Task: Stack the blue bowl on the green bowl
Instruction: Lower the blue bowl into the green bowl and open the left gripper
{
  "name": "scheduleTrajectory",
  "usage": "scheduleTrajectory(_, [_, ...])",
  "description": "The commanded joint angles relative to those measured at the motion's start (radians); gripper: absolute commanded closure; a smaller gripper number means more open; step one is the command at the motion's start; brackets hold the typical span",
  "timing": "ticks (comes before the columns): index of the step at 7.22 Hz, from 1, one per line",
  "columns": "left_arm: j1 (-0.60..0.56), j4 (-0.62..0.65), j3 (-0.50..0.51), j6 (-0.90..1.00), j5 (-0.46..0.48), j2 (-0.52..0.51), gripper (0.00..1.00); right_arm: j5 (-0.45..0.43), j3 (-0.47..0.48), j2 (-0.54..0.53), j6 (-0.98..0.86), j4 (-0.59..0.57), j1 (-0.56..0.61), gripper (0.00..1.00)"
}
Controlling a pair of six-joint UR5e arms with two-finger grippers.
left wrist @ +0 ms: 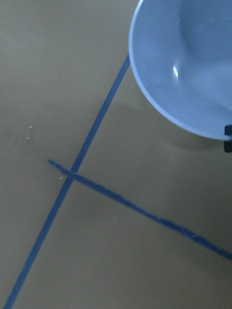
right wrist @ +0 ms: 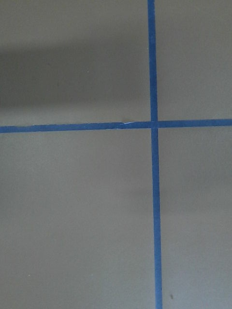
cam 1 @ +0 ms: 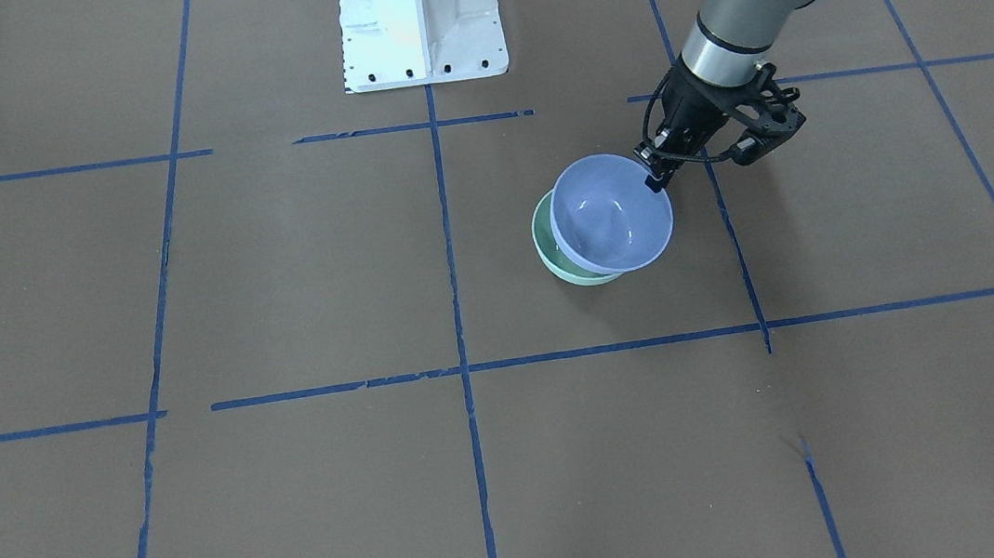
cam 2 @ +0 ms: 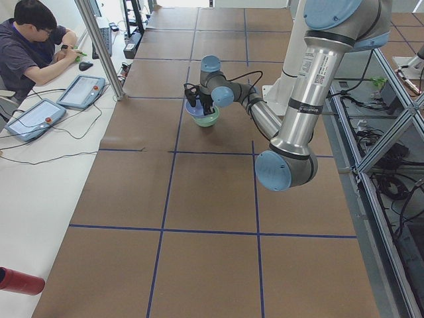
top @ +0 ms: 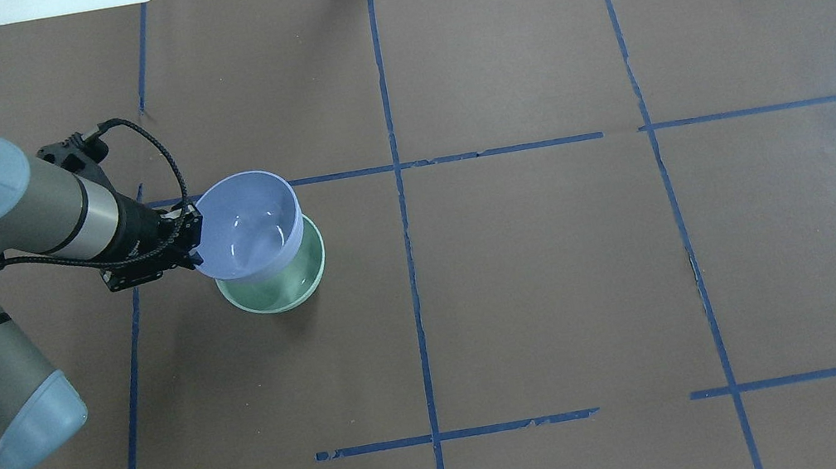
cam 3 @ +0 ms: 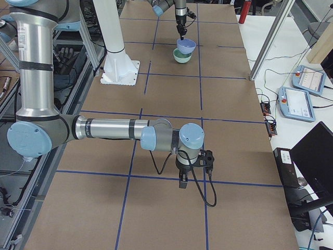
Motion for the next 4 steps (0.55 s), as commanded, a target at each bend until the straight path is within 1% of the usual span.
scheduleTrajectory(1, [0.023, 0.006, 0.045, -0.027, 0.032, -0.021, 1.0, 0.0, 0.0, -0.001, -0.001, 0.0, -0.001, 0.0])
scheduleTrajectory(4, [0.049, 0.006, 0.062, -0.028, 0.03, -0.021, 1.0, 0.0, 0.0, -0.001, 0.0, 0.0, -0.001, 0.0])
